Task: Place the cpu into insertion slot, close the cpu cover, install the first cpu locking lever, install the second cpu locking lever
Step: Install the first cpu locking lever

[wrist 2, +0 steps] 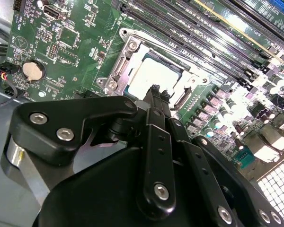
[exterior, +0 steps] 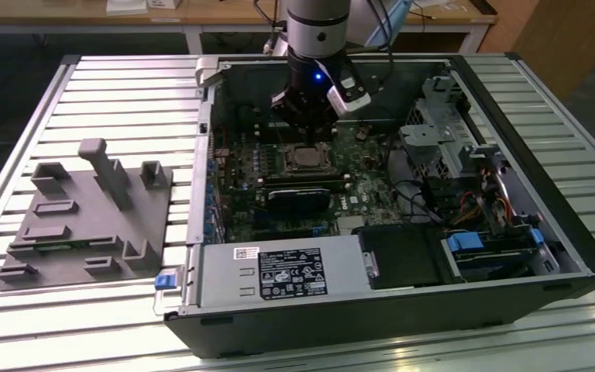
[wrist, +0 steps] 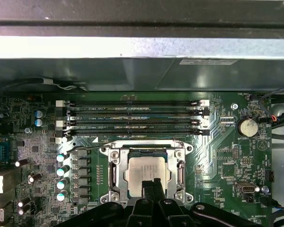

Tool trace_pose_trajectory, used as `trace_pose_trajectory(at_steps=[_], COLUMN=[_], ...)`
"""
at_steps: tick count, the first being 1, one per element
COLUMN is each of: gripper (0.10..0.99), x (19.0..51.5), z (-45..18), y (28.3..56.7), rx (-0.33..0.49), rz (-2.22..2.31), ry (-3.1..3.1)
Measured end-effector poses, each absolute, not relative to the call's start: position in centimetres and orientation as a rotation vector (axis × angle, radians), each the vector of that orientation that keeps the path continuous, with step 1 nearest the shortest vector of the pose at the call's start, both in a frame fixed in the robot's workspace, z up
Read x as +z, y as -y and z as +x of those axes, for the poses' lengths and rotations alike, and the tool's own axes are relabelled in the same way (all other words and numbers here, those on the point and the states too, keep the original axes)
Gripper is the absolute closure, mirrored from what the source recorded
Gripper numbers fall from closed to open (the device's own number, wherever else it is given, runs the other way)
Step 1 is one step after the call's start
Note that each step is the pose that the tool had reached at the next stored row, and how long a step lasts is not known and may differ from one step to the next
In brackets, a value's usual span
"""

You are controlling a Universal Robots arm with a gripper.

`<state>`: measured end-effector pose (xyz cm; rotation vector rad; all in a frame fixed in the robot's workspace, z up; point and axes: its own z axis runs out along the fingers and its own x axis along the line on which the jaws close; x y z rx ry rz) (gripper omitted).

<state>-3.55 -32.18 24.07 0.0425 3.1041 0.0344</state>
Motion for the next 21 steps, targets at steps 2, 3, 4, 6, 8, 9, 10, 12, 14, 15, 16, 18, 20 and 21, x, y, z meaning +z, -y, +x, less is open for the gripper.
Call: trace_pose_trajectory(at_steps=[2,3,4,6,8,9,10,12,14,15,16,18,20,21], gripper=[0.98,0.98,0.98,0.98,0.98,0.98,0.98,0.98,0.98,0.98,0.98,0.98,0.98,0.98], x=[24.1,24.1,24.1,24.1,24.1,24.1,24.1,24.1,24.1,24.1,24.1,24.1,24.1,24.1], z=[-3.6,-3.6,-3.7,-3.9,-4.3,-4.4,-4.6,-5.0,-5.3,-5.5,-5.7,-6.2,-6.8,-7.1], y=[32.2,32.2,32.2,32.2,32.2,32.2,32.2,32.2,32.2,32.2,32.2,32.2,32.2,32.2], rx=[0.034,0.034,0.034,0.034,0.034,0.034,0.034,0.034,0.034,0.034,0.034,0.034,0.034,0.034], rz=[0.043,0.043,0.043,0.043,0.042,0.043,0.043,0.042,0.042,0.042,0.043,0.043,0.043,0.043], ry=[-3.104,-3.104,-3.104,-3.104,-3.104,-3.104,-3.104,-3.104,-3.104,-3.104,-3.104,-3.104,-3.104,-3.104])
